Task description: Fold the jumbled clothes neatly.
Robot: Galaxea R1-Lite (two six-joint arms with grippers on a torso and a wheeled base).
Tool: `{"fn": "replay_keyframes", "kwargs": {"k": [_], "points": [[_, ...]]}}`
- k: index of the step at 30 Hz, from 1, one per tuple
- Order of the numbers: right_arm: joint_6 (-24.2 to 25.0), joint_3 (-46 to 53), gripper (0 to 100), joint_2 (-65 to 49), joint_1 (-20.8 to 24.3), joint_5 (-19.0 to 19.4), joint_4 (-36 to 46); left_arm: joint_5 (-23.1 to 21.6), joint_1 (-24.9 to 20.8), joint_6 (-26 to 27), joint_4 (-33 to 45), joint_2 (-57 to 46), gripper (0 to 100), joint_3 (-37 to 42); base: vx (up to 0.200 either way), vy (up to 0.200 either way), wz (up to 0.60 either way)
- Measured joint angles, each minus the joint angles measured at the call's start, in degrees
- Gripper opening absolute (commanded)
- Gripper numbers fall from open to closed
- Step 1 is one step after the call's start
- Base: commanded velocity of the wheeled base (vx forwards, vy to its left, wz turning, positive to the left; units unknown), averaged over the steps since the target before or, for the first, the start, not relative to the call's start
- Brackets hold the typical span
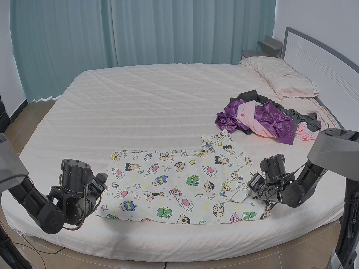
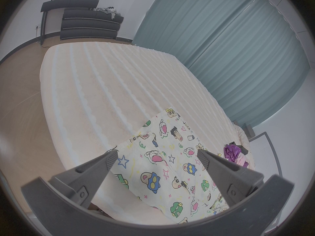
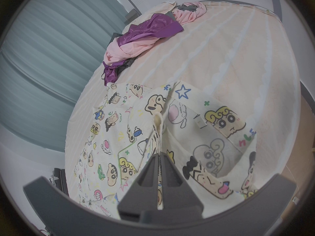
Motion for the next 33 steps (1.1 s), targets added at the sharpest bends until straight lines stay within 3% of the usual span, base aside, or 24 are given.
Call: {"fn": "replay_keyframes", "kwargs": {"k": [10,19,33], "points": [[-0.5,5.6,0,-9.5,2.1,0.0,1.4,0.0,-0.3,0.0,0.0,-0.1,100,0.1,0.0,0.0,0.0],[-0.7,4.2,0,-18.9,6.6,-0.1,14.2,0.0,-0.5,0.0,0.0,-0.1,100,0.1,0.0,0.0,0.0],[-0.7,9.8,0,-23.3,14.5,-6.4,14.9,0.0,-0.5,0.0,0.0,-0.2,100,0.2,0.0,0.0,0.0]]}}
